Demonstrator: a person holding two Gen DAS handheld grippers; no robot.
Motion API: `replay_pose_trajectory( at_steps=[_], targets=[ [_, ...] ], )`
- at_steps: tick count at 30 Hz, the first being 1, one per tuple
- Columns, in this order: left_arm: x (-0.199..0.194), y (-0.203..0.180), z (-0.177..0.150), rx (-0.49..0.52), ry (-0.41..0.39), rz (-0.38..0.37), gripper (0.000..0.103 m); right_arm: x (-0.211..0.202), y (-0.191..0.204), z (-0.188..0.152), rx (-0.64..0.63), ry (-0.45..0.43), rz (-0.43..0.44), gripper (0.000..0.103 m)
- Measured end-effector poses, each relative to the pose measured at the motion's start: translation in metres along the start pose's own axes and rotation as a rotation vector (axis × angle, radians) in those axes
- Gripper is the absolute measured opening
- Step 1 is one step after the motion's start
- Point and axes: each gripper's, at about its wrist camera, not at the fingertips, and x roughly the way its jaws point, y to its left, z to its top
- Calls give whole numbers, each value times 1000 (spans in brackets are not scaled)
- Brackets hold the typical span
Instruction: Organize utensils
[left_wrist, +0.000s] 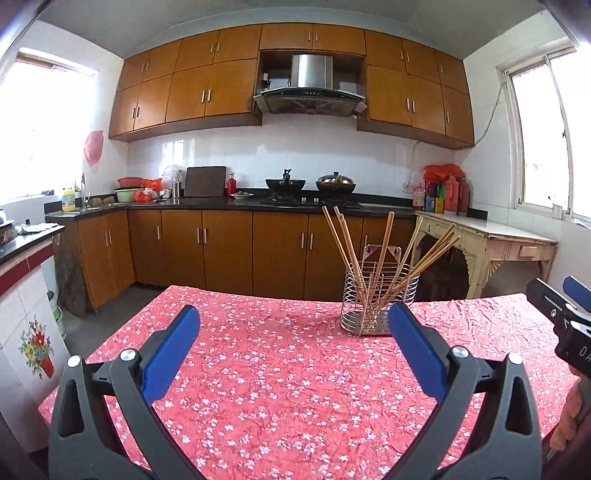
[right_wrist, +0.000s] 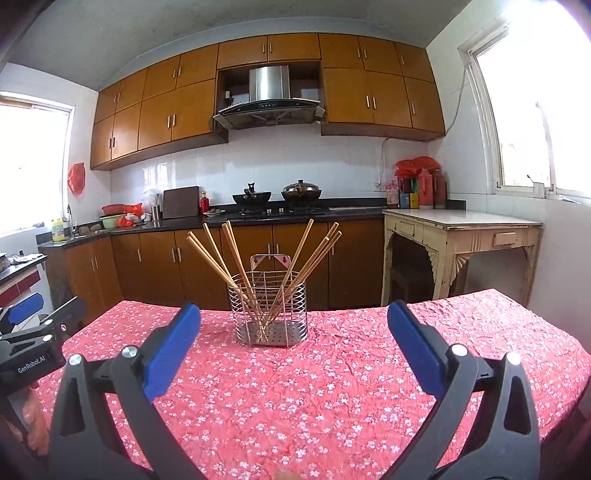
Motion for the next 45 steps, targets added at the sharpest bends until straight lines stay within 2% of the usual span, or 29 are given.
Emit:
replay_pose_trajectory(
  at_steps=[9,21,45],
  targets=[
    [-11,-6,-6,48,-3,14,101,-8,-1,-12,0,25,21,99],
    [-12,-7,-11,38,17,5,101,-7,-2,-17,5,46,17,99],
    [-13,-11,-9,36,21,-9,101,-8,-3,-16,1,32,17,99]
  ],
)
